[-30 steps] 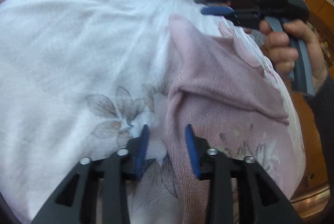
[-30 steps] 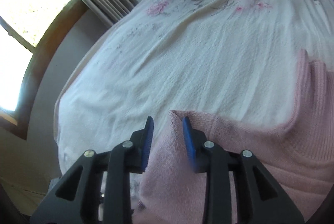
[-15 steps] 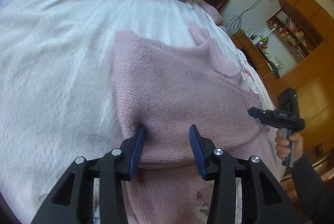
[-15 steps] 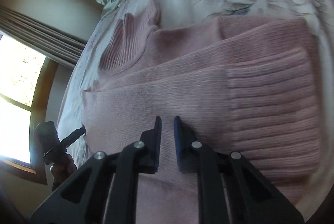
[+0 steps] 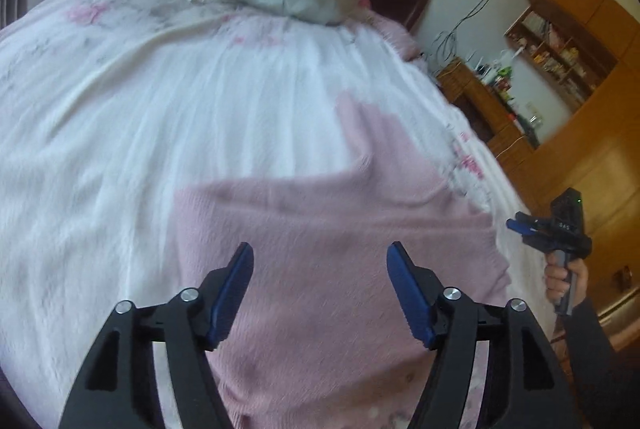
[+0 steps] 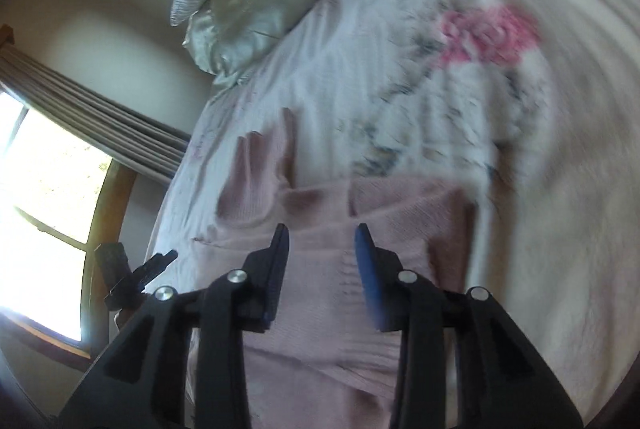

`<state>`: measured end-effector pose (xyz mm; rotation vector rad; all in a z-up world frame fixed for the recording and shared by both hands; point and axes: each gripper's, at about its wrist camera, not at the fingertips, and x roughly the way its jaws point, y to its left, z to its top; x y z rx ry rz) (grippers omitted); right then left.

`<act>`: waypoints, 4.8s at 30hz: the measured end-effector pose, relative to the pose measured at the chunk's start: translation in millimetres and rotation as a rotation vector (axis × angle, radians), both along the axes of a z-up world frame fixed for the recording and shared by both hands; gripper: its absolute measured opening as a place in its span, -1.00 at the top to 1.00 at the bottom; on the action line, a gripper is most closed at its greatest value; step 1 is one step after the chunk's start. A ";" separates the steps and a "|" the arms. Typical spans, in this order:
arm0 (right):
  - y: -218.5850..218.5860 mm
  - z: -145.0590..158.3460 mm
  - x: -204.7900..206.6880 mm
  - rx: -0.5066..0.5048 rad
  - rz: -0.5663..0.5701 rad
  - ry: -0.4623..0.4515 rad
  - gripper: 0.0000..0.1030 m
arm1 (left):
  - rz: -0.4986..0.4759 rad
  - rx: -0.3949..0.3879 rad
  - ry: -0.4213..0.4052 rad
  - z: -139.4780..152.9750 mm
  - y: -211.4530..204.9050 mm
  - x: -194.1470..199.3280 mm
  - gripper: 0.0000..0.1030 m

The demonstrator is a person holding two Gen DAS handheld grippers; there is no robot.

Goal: Fold small clothes
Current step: 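Press the folded ribbed cuff flat with the left tool, then move both tools to the ribbed sweater hem at the bed edge, then grasp the hem with both tools, fold it up over the sleeves, release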

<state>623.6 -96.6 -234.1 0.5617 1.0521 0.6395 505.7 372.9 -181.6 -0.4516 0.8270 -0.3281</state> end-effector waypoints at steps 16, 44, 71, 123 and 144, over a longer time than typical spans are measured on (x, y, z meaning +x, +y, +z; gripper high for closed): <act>154.2 -62.1 166.0 -0.114 0.126 0.101 0.05 | -0.130 -0.113 0.185 -62.3 -60.8 202.4 -0.41; 90.9 7.0 -82.6 0.027 0.262 -0.042 0.23 | -0.425 -0.158 -0.037 12.3 -77.0 -57.6 0.05; -77.7 -29.6 -298.0 0.133 -0.038 0.137 -0.03 | -0.154 -0.124 0.069 -9.7 -21.6 -304.6 -0.36; -77.0 -60.1 -441.9 0.124 0.013 0.151 0.83 | -0.001 -0.504 0.188 -87.1 -15.2 -419.9 0.85; -93.1 30.2 -294.8 0.241 -0.102 0.073 0.83 | 0.165 -0.902 0.052 -45.6 31.8 -284.3 0.85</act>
